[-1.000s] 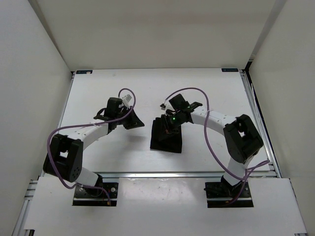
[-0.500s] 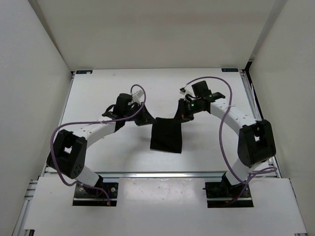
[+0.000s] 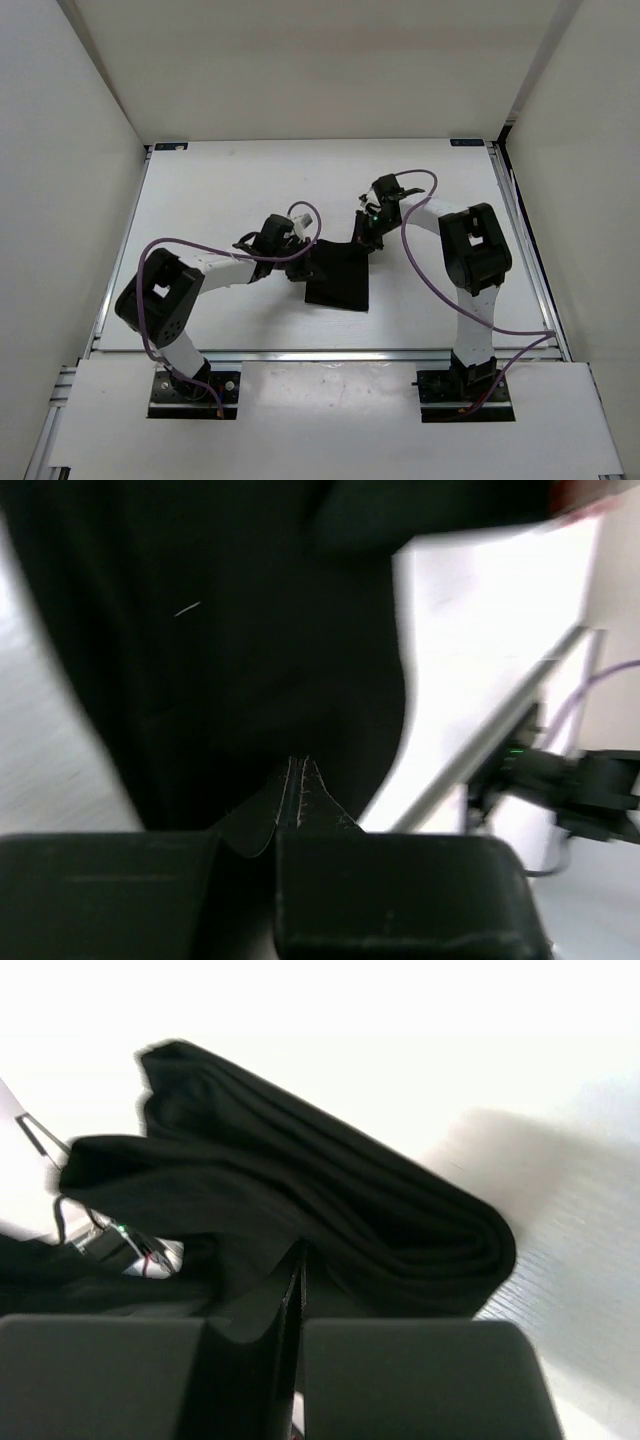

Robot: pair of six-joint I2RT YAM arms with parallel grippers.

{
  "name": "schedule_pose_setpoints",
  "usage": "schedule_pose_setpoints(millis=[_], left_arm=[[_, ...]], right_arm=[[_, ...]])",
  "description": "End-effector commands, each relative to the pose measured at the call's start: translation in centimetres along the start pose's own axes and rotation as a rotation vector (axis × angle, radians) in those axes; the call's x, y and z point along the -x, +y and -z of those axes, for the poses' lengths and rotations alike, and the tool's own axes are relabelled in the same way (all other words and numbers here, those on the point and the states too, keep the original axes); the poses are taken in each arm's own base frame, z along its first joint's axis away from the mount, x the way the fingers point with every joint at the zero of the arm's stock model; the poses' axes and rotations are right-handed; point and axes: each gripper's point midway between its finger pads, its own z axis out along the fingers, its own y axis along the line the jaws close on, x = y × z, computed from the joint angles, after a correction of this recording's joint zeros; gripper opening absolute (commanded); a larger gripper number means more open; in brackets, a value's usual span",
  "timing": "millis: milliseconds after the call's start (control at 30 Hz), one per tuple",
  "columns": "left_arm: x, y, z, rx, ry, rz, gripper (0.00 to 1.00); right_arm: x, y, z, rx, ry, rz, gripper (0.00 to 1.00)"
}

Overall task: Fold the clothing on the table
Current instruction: Fold the skirt

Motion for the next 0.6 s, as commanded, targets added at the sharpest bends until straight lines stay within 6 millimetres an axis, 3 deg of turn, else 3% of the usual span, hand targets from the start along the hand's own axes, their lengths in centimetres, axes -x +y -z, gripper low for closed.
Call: schedule_pose_setpoints(millis=[0,100,267,400,467,567], left_arm=[[-1.0,2.3,0.0,0.066,-0.005,-0.03,0.0],[-3.7,4.0,0.7,0.103,0.043,-0.015,0.0],[-5.5,5.0,3.2,0.149,0.04,-0.006,0.0],[-7.9,6.6,3.6,0.186,0.069,0.013,0.0],[-8.2,6.8,3.5,0.183,0.07,0.024,0.0],[-6.5,6.1,3.8,0.159,0.012,0.017,0.0]], right_arm=[[1.8,1.8,1.0,0.005,-0.043,0.029,0.01],[2.1,1.9,1.2,-0.007,-0.054,0.038,0.0],[2.2,1.0,1.6,-0.019,-0.069,0.019,0.0],[2.3,0.9,1.8,-0.01,-0.072,0.007,0.0],[2.4,1.0,2.1,-0.011,-0.08,0.014,0.0],[2.8,1.9,2.9,0.007,-0.113,0.046,0.0]])
